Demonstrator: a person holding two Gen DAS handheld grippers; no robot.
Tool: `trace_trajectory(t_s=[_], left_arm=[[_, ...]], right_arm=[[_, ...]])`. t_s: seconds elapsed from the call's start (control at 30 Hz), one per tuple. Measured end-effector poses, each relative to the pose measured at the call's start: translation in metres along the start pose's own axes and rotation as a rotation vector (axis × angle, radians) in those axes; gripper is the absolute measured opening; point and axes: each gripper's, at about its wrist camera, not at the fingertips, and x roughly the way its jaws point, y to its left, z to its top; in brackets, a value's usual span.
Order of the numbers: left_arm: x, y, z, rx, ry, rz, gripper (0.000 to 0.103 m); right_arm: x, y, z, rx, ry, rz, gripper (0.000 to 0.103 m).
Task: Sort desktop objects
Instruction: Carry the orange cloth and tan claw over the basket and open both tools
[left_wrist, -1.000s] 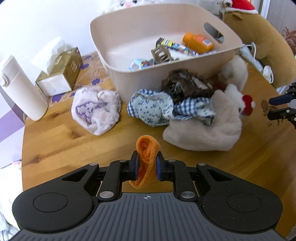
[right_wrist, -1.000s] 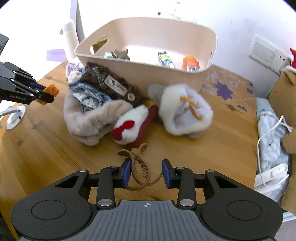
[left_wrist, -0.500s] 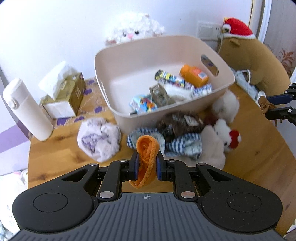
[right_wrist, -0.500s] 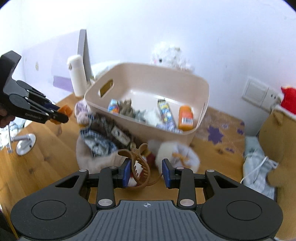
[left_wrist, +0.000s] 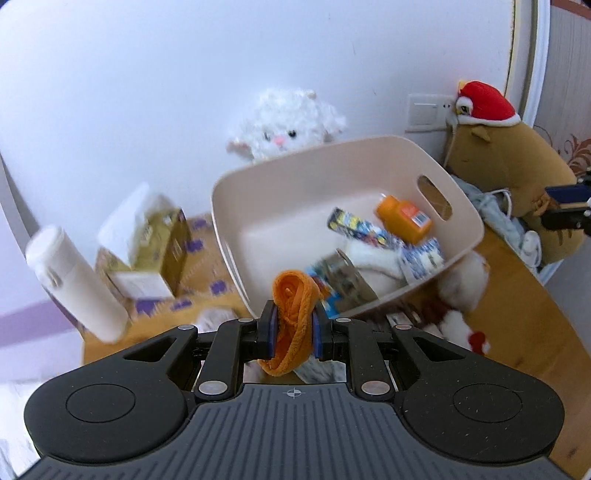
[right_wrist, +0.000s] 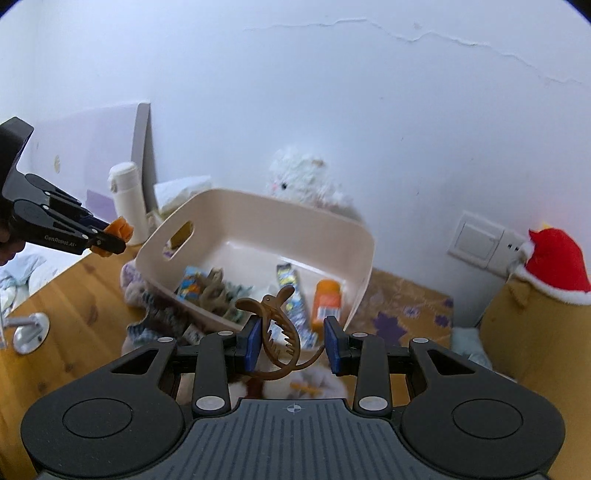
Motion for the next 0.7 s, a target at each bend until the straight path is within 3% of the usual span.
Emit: trace_trajectory(t_s=[0.37,0.7], left_arm=[[0.019,0.005,0.044,0.028,-0.050,-0.014,0.018],[0.055,-0.011,0.057,0.071,-0.057,-0.024,0.018]], right_arm=[[0.024,-0.017,0.019,0.024,-0.019,-0.041,0.034],[0.067,-0.020,0.037,0.021,-0.027,-0.088,0.034]])
